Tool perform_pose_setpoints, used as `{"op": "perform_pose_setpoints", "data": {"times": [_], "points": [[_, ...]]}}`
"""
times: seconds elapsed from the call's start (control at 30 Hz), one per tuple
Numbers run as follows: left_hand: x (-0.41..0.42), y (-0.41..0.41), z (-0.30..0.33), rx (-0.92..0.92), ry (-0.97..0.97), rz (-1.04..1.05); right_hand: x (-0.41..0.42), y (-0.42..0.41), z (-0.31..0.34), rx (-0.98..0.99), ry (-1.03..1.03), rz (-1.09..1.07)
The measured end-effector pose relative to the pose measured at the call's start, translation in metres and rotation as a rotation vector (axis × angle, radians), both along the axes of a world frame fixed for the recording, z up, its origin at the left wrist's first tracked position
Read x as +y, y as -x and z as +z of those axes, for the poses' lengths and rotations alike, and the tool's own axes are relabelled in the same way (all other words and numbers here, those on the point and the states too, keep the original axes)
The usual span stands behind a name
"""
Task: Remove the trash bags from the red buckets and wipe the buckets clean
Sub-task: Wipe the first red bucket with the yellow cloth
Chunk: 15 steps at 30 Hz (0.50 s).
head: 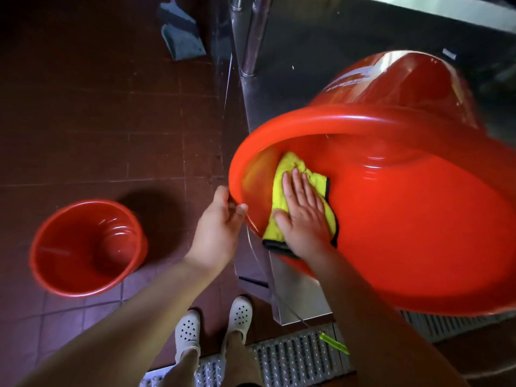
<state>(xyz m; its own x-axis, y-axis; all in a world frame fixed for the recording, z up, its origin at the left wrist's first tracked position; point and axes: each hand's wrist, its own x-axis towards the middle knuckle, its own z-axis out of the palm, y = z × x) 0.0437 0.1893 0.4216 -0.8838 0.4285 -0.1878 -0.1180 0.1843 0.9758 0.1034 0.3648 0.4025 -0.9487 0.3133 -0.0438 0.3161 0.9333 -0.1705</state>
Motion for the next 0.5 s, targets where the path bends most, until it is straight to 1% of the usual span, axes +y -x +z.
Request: {"op": "perform_pose_setpoints", "data": {"times": [0.17, 0.23, 0.3, 0.37, 0.4, 0.43, 0.47, 0.5], "points": [[-0.001, 0.01, 0.022, 0.288, 0.166, 0.006, 0.066, 0.035, -0.007, -0.079, -0.034, -0.14], [-0.002, 0.01, 0.028, 0.376, 0.182, 0.009, 0.093, 0.045, -0.008, -0.121, -0.035, -0.186], [-0.002, 0.013, 0.03, 0.394, 0.144, 0.012, 0.11, 0.05, -0.01, -0.148, -0.047, -0.205], [-0.001, 0.016, 0.027, 0.29, 0.013, 0.032, 0.114, 0.054, -0.013, -0.148, -0.068, -0.197], [0.0, 0.016, 0.022, 0.181, -0.087, 0.046, 0.113, 0.055, -0.013, -0.15, -0.074, -0.197], [0.0, 0.015, 0.017, 0.034, -0.18, 0.045, 0.111, 0.057, -0.014, -0.158, -0.073, -0.204], [0.001, 0.013, 0.01, -0.123, -0.229, 0.02, 0.108, 0.058, -0.013, -0.17, -0.064, -0.219], [0.002, 0.008, 0.003, -0.255, -0.225, -0.028, 0.103, 0.059, -0.013, -0.179, -0.051, -0.238]]}}
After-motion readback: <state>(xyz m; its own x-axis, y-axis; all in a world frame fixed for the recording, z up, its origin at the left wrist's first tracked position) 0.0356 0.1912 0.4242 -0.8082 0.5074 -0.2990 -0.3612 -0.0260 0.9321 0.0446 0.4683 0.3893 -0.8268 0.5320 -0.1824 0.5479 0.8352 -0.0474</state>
